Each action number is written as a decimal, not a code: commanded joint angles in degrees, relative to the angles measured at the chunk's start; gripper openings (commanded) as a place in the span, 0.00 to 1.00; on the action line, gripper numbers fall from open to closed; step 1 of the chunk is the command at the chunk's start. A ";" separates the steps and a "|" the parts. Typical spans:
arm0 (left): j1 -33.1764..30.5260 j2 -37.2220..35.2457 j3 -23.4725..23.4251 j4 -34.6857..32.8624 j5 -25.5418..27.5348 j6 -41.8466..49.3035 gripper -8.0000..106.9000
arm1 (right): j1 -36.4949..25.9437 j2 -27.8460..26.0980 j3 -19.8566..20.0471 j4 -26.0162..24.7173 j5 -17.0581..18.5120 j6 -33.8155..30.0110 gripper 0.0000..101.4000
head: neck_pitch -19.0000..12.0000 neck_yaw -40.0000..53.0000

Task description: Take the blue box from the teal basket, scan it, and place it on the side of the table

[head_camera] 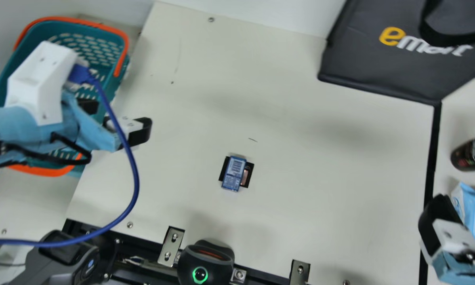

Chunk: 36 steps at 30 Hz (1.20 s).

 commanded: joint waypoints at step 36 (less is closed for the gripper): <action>-6.10 3.21 -1.07 1.73 -1.66 -5.78 0.85 | 0.00 0.00 0.00 0.00 0.00 0.00 0.94 | -1.66 -10.37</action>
